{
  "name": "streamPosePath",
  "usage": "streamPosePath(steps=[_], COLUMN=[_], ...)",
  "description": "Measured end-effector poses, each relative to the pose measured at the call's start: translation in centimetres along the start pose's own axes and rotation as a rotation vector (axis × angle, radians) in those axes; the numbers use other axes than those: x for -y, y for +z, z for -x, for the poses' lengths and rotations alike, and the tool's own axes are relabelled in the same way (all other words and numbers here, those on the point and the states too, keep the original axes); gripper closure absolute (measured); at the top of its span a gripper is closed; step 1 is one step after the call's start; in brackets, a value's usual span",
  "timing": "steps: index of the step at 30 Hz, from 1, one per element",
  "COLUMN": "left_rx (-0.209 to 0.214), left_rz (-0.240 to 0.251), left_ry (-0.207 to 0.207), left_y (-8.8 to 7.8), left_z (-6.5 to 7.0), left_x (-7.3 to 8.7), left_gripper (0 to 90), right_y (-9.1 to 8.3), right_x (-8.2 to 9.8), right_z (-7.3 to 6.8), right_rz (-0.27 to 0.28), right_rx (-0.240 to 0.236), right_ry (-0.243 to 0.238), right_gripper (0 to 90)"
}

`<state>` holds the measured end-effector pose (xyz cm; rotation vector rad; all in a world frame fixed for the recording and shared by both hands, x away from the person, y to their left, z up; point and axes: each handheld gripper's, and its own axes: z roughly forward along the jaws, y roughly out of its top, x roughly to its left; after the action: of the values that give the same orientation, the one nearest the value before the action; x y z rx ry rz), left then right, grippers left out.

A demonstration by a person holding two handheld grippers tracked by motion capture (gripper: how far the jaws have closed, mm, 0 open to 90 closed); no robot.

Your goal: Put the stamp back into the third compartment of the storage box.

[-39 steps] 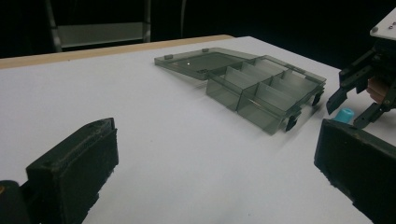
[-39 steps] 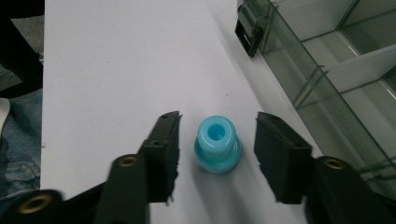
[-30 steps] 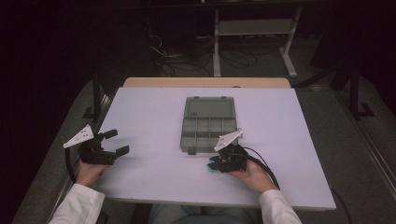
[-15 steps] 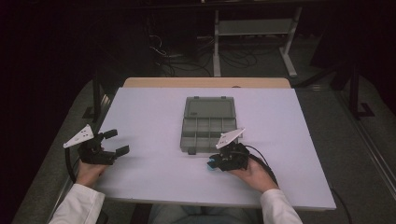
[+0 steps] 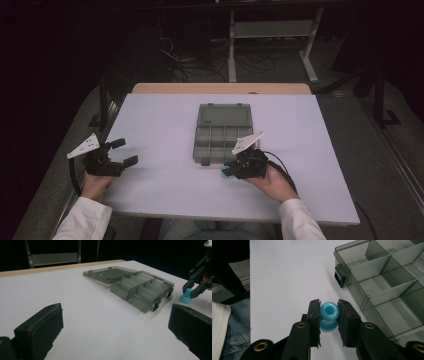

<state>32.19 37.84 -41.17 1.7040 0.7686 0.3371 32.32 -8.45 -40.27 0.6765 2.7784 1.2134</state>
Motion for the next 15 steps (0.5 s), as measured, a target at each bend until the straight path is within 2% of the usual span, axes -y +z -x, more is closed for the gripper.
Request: streamPosePath(steps=[8,15], left_rx=[0.002,0.003], left_rz=[0.000,0.000], left_ry=[-0.002,0.000], left_y=[0.0,0.0], left_z=[0.0,0.0], left_x=[0.0,0.0], left_gripper=[0.0,0.0], right_y=[-0.9,-1.4], right_x=[-0.9,-1.6], right_z=[0.4,0.5], right_rz=[0.011,0.018], right_rx=[0.006,0.007], right_ry=[-0.022,-0.022], right_gripper=[71.2,71.2])
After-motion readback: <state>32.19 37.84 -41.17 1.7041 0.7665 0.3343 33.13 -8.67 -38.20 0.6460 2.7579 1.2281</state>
